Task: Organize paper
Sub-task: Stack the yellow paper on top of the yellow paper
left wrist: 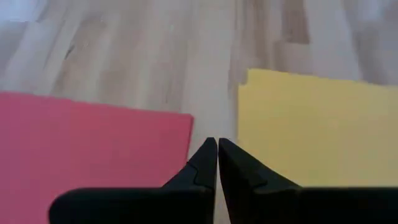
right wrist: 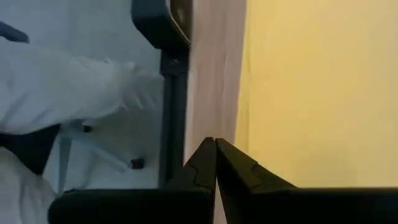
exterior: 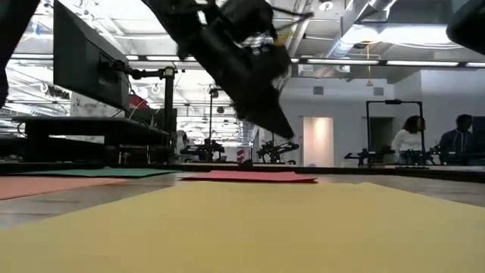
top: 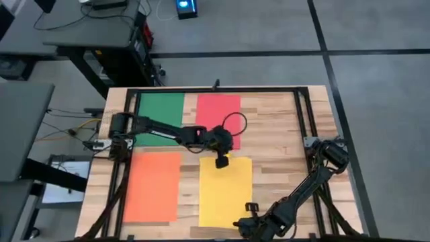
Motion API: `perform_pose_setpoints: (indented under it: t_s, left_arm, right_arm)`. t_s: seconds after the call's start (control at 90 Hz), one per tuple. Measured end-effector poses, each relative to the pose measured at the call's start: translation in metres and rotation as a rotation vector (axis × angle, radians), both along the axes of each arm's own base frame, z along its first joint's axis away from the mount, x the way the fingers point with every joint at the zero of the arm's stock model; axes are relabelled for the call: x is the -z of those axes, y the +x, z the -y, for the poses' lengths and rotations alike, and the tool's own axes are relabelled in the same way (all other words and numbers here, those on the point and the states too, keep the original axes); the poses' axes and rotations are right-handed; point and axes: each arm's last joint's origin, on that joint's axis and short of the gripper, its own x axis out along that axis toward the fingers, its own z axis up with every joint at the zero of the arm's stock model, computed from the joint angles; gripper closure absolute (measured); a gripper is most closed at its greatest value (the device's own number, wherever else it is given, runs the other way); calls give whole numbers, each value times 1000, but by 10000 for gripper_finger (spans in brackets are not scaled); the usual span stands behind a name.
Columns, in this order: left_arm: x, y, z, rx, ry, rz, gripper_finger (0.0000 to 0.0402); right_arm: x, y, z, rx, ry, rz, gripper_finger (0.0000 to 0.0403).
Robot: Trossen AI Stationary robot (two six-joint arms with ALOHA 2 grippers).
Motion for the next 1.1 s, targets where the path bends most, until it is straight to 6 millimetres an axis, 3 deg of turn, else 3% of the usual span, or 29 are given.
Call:
perform_pose_setpoints:
  t_s: [0.2, 0.433, 0.711, 1.1]
  left_arm:
    - [15, 25, 0, 57, 11, -23, 402]
    - [33, 48, 1, 98, -12, -94, 402]
    - [50, 51, 4, 106, -20, -166, 402]
    - [51, 49, 10, 117, -13, -188, 402]
  right_arm:
    - [4, 3, -7, 14, 23, 42, 403]
    - [39, 1, -15, 28, -2, -20, 403]
    - [45, -2, -19, 54, 2, -47, 403]
    - [49, -5, -11, 94, -60, -111, 403]
